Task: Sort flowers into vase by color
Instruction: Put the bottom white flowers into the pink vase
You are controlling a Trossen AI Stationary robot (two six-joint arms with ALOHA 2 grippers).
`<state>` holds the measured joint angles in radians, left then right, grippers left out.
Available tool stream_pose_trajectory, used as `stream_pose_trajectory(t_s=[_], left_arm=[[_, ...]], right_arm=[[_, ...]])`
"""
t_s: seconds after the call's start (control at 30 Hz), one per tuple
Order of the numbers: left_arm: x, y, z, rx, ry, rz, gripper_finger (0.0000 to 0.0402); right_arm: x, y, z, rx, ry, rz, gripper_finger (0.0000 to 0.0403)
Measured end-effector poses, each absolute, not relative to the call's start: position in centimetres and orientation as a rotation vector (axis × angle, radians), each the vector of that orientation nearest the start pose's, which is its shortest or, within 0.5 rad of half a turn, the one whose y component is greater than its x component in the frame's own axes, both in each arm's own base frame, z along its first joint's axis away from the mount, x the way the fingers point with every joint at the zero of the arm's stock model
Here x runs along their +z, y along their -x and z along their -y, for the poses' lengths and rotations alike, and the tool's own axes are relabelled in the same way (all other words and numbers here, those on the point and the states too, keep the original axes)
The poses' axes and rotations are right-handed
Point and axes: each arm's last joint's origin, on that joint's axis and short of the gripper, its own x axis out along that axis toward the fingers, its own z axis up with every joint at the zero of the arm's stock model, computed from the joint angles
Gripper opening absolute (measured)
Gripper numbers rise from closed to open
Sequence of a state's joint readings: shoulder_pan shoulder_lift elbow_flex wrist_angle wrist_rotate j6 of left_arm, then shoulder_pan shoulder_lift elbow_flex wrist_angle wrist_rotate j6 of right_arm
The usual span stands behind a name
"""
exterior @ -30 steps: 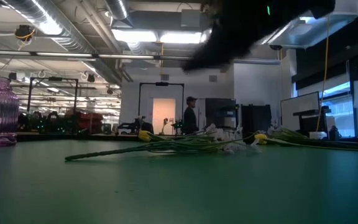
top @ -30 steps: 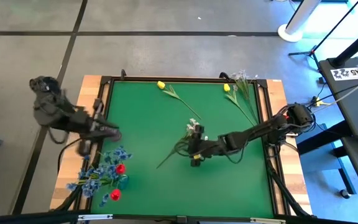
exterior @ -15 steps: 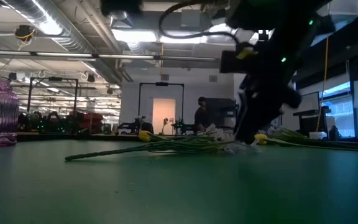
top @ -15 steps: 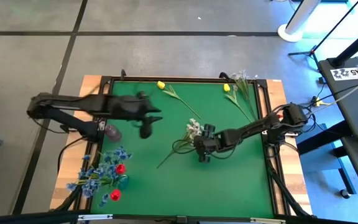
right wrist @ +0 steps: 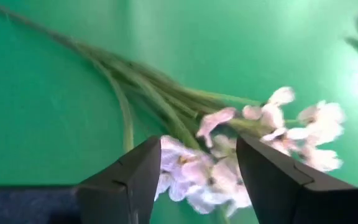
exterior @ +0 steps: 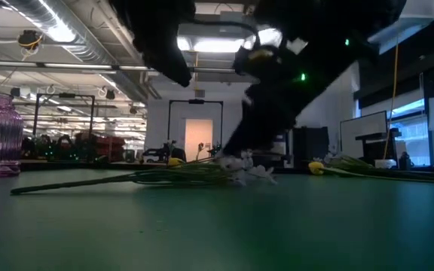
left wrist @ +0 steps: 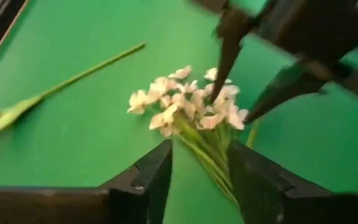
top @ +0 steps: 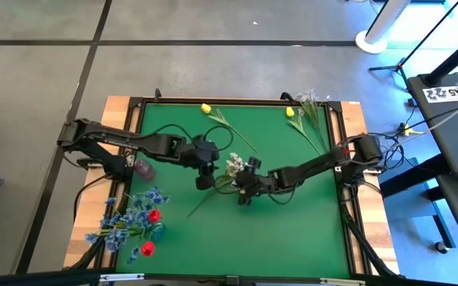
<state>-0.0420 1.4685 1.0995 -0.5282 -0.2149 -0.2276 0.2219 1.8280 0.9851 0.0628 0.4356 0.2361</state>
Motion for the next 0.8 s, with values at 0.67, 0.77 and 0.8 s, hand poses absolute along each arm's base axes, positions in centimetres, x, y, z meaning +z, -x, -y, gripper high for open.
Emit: stream_pose_trajectory(t_s=[0.67,0.77,0.8], left_arm=[[13.2,-33.7,2.8,0.362,0.270,-0.872,0.0149],[11.8,-33.8,2.8,0.403,0.273,-0.897,0.0149],[11.7,-33.9,2.8,0.405,0.278,-0.898,0.0149]], right_arm=[[20.0,-31.0,-9.7,-0.358,0.059,-0.725,0.0209],[20.0,-31.0,-9.7,-0.359,0.062,-0.731,0.0209],[19.9,-31.0,-9.7,-0.359,0.063,-0.733,0.0209]])
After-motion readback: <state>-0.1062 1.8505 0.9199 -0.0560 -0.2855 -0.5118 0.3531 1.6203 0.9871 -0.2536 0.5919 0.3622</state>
